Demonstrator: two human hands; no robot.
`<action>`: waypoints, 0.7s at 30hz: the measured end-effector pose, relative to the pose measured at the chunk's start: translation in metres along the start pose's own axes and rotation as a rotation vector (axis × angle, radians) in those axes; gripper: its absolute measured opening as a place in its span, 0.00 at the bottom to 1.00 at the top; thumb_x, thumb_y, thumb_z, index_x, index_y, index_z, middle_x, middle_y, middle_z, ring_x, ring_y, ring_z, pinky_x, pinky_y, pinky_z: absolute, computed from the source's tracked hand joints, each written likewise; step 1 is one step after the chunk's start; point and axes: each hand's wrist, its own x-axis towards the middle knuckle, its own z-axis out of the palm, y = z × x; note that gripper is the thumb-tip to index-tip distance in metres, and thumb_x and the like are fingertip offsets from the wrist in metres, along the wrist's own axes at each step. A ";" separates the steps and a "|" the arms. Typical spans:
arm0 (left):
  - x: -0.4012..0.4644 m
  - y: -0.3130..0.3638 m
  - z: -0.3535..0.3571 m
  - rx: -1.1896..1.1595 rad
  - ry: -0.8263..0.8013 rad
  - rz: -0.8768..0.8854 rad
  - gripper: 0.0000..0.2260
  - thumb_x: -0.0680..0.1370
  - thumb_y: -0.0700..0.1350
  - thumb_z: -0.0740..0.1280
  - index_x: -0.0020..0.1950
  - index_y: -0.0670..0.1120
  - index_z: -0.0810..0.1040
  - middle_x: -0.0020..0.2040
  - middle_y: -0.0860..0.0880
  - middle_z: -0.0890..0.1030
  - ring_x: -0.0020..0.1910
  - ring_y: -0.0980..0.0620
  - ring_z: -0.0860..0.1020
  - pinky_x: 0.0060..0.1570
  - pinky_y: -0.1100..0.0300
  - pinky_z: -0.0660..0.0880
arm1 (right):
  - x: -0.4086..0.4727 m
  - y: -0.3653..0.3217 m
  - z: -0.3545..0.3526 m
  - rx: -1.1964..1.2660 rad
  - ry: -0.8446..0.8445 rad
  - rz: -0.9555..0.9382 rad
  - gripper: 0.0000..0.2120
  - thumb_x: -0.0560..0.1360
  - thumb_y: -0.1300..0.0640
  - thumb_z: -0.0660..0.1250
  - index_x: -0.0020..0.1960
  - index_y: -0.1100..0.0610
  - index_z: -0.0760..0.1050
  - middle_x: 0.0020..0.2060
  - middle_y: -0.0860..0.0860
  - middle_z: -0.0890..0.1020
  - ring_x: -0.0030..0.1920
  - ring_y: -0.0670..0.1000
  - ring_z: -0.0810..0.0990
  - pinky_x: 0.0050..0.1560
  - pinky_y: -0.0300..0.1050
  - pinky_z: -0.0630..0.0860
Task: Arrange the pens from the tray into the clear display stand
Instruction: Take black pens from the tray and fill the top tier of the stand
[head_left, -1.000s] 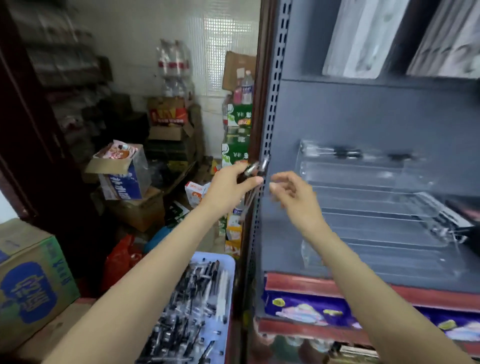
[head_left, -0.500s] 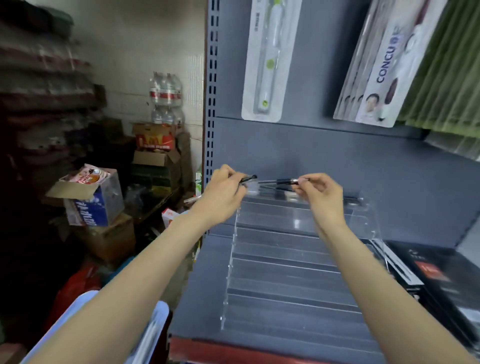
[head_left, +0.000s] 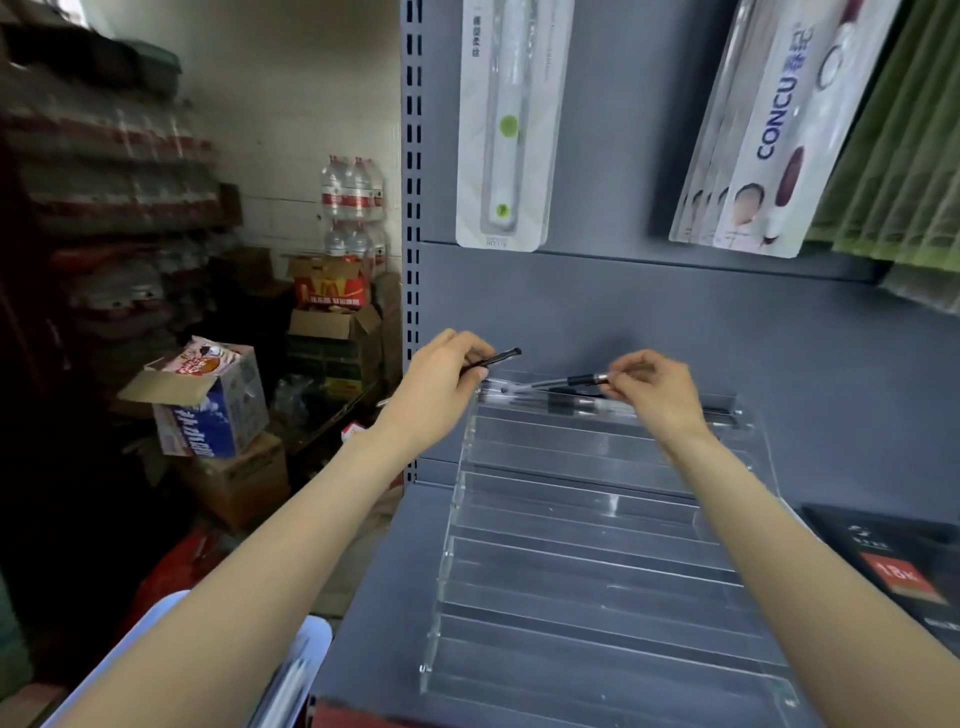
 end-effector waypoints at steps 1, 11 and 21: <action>0.001 0.000 0.002 0.001 0.006 0.008 0.09 0.78 0.38 0.63 0.58 0.43 0.77 0.49 0.50 0.74 0.48 0.58 0.72 0.51 0.74 0.63 | 0.003 0.001 -0.001 -0.082 -0.013 -0.026 0.12 0.73 0.69 0.65 0.37 0.54 0.74 0.39 0.55 0.81 0.40 0.54 0.82 0.52 0.45 0.78; 0.003 0.000 0.012 0.013 0.017 0.055 0.09 0.77 0.40 0.66 0.56 0.46 0.80 0.49 0.49 0.79 0.47 0.57 0.76 0.51 0.72 0.67 | 0.015 -0.001 0.005 -0.595 -0.174 -0.182 0.03 0.72 0.64 0.70 0.45 0.61 0.82 0.44 0.56 0.84 0.47 0.53 0.81 0.43 0.29 0.68; 0.003 -0.003 0.013 -0.001 -0.022 0.045 0.10 0.77 0.40 0.66 0.57 0.47 0.80 0.50 0.48 0.80 0.50 0.53 0.78 0.53 0.69 0.69 | 0.019 -0.007 0.002 -0.713 -0.273 -0.161 0.10 0.75 0.66 0.64 0.49 0.58 0.83 0.50 0.54 0.84 0.53 0.52 0.79 0.48 0.30 0.65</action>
